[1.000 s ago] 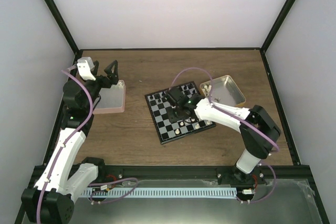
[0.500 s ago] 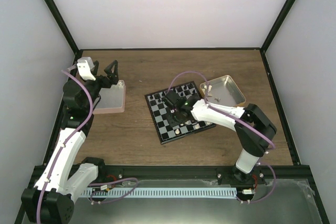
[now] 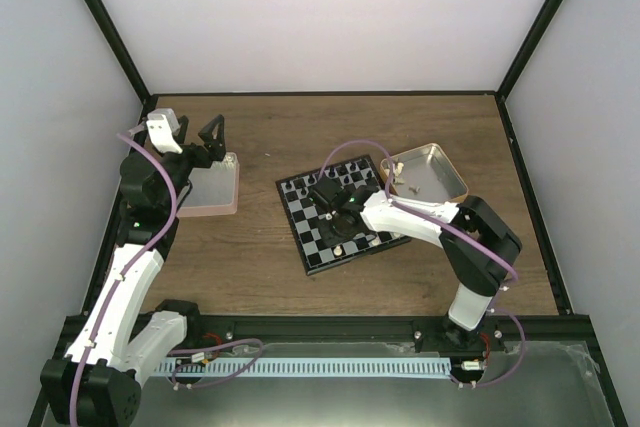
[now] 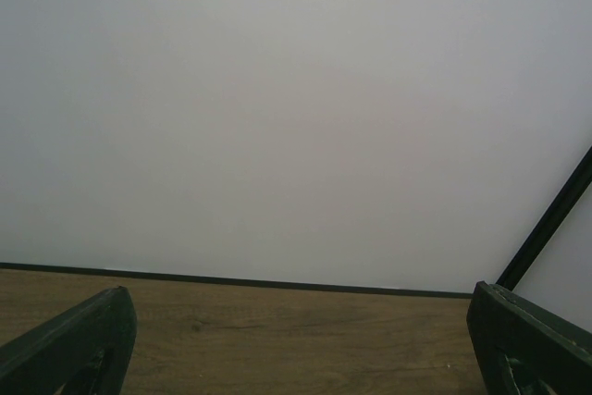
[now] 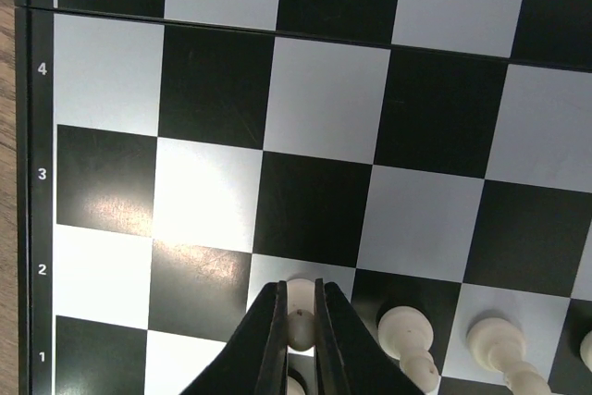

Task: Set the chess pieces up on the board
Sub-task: Place the chess piece on the chessboard, then adjust the chess piece on the chessboard, then pick up the chess piece from the storage box.

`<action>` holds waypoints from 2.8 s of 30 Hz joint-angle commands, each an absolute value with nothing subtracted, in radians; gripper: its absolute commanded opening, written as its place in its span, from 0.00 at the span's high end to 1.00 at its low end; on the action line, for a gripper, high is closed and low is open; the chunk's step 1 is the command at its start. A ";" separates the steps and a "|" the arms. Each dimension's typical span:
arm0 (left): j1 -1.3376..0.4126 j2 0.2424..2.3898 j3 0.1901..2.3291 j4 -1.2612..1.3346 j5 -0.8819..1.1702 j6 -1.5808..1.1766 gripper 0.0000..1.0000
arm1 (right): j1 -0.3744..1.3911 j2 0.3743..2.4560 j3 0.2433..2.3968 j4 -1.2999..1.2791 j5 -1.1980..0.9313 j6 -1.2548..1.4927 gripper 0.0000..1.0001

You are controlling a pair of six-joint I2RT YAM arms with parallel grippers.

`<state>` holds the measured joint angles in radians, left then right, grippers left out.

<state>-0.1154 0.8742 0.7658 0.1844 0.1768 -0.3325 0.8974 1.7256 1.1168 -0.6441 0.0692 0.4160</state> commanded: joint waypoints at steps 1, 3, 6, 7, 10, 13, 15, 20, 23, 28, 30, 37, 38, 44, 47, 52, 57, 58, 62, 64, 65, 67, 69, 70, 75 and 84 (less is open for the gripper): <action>-0.110 0.867 0.783 0.187 0.174 -0.316 0.00 | 0.907 1.738 1.105 -0.661 0.058 0.390 0.91; -0.110 0.867 0.783 0.187 0.172 -0.315 0.00 | 0.907 1.736 1.103 -0.664 0.053 0.388 0.91; -0.111 0.867 0.784 0.187 0.172 -0.314 0.00 | 0.907 1.731 1.107 -0.664 0.049 0.387 0.90; -0.110 0.867 0.782 0.187 0.170 -0.314 0.00 | 0.906 1.729 1.110 -0.667 0.050 0.387 0.89; -0.110 0.868 0.784 0.186 0.170 -0.314 0.00 | 0.906 1.716 1.121 -0.672 0.059 0.389 0.82; -0.109 0.870 0.786 0.183 0.172 -0.313 0.00 | 0.906 1.685 1.130 -0.662 0.065 0.392 0.77; -0.110 0.869 0.785 0.183 0.172 -0.313 0.00 | 0.907 1.671 1.146 -0.667 0.083 0.400 0.75; -0.110 0.867 0.786 0.182 0.168 -0.311 0.00 | 0.902 1.644 1.173 -0.667 0.156 0.429 0.73; -0.110 0.865 0.786 0.182 0.167 -0.311 0.00 | 0.893 1.638 1.168 -0.635 0.172 0.439 0.72; -0.110 0.865 0.785 0.183 0.173 -0.313 0.00 | 0.892 1.735 1.202 -0.617 0.113 0.418 0.80; -0.110 0.863 0.787 0.182 0.171 -0.311 0.00 | 0.892 1.777 1.218 -0.618 0.106 0.416 0.85; -0.110 0.859 0.785 0.181 0.167 -0.311 0.00 | 0.891 1.809 1.215 -0.622 0.104 0.411 0.90; -0.110 0.859 0.784 0.182 0.167 -0.311 0.00 | 0.892 1.810 1.213 -0.625 0.102 0.412 0.90; -0.110 0.859 0.785 0.180 0.164 -0.310 0.00 | 0.892 1.808 1.192 -0.644 0.089 0.413 0.91; -0.110 0.860 0.785 0.181 0.166 -0.308 0.00 | 0.892 1.803 1.187 -0.655 0.077 0.413 0.92; -0.110 0.864 0.784 0.179 0.164 -0.308 0.00 | 0.892 1.786 1.179 -0.673 0.061 0.414 0.93; -0.111 0.867 0.785 0.181 0.166 -0.308 0.00 | 0.893 1.775 1.172 -0.673 0.042 0.414 0.94; -0.110 0.867 0.786 0.181 0.166 -0.308 0.00 | 0.891 1.776 1.172 -0.672 0.041 0.415 0.94; -0.110 0.867 0.785 0.180 0.164 -0.309 0.00 | 0.891 1.781 1.180 -0.661 0.064 0.418 0.93; -0.111 0.867 0.786 0.180 0.166 -0.308 0.00 | 0.891 1.789 1.201 -0.645 0.093 0.431 0.90; -0.111 0.868 0.786 0.182 0.167 -0.309 0.00 | 0.891 1.798 1.223 -0.636 0.109 0.436 0.89; -0.110 0.870 0.787 0.182 0.169 -0.310 0.00 | 0.888 1.824 1.284 -0.636 0.148 0.454 0.86; -0.110 0.868 0.787 0.180 0.166 -0.309 0.00 | 0.874 1.833 1.342 -0.629 0.181 0.476 0.85; -0.110 0.867 0.787 0.179 0.165 -0.308 0.00 | 0.862 1.829 1.362 -0.623 0.187 0.486 0.85; -0.110 0.865 0.787 0.179 0.166 -0.308 0.00 | 0.773 1.719 1.339 -0.561 0.247 0.532 0.81; -0.110 0.867 0.786 0.181 0.172 -0.311 0.00 | 0.412 1.544 1.128 -0.482 0.241 0.555 0.63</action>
<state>-0.1154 0.8692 0.7658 0.1768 0.1658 -0.3172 0.5289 1.5723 1.1912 -0.5163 0.2317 0.5365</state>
